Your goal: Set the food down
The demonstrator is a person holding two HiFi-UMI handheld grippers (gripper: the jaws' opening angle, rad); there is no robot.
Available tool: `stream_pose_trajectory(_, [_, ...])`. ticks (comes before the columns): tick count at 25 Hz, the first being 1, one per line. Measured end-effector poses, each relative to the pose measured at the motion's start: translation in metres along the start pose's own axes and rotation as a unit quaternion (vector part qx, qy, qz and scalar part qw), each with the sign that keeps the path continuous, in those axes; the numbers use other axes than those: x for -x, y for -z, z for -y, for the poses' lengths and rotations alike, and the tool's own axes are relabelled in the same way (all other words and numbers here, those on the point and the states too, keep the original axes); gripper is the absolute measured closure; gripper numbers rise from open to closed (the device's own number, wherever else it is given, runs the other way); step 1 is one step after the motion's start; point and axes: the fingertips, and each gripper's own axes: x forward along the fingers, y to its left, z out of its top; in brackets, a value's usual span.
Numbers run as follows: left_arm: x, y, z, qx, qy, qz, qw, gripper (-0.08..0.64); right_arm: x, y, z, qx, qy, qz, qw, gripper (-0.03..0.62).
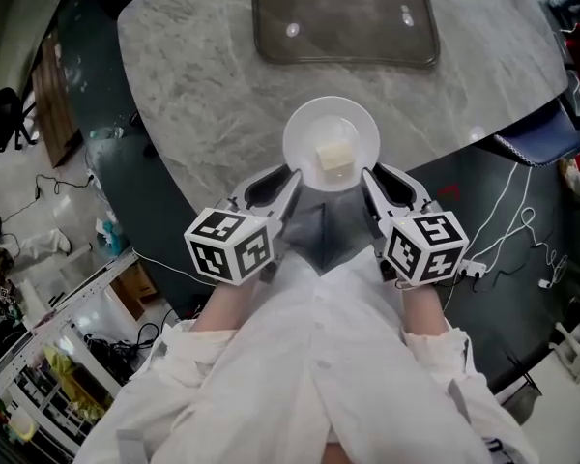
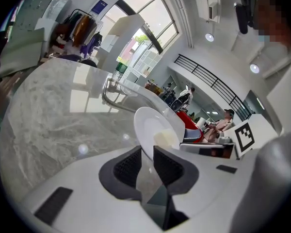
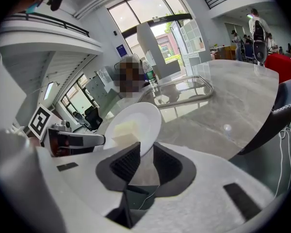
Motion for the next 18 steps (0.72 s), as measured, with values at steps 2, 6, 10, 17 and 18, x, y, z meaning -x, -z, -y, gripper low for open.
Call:
stream_pose_trajectory(2, [-0.002, -0.007, 0.000, -0.006, 0.000, 0.003, 1.0000, 0.477, -0.001, -0.007, 0.001, 0.003, 0.000, 0.004, 1.000, 0.518])
stream_pose_trajectory(6, [-0.012, -0.021, -0.001, -0.008, 0.000, 0.008, 0.9999, 0.477, -0.008, -0.022, 0.010, 0.007, -0.005, 0.004, 1.000, 0.518])
stream_pose_trajectory(10, [-0.026, -0.042, -0.002, -0.010, -0.003, 0.016, 0.9998, 0.476, -0.018, -0.044, 0.022, 0.015, -0.008, 0.006, 1.000, 0.520])
stream_pose_trajectory(17, [-0.050, -0.087, -0.003, -0.019, -0.006, 0.029, 0.9994, 0.477, -0.036, -0.088, 0.041, 0.021, -0.012, 0.012, 1.000, 0.520])
stream_pose_trajectory(18, [-0.053, -0.093, -0.003, -0.020, -0.006, 0.031, 0.9993, 0.477, -0.037, -0.094, 0.043, 0.021, -0.013, 0.012, 1.000, 0.520])
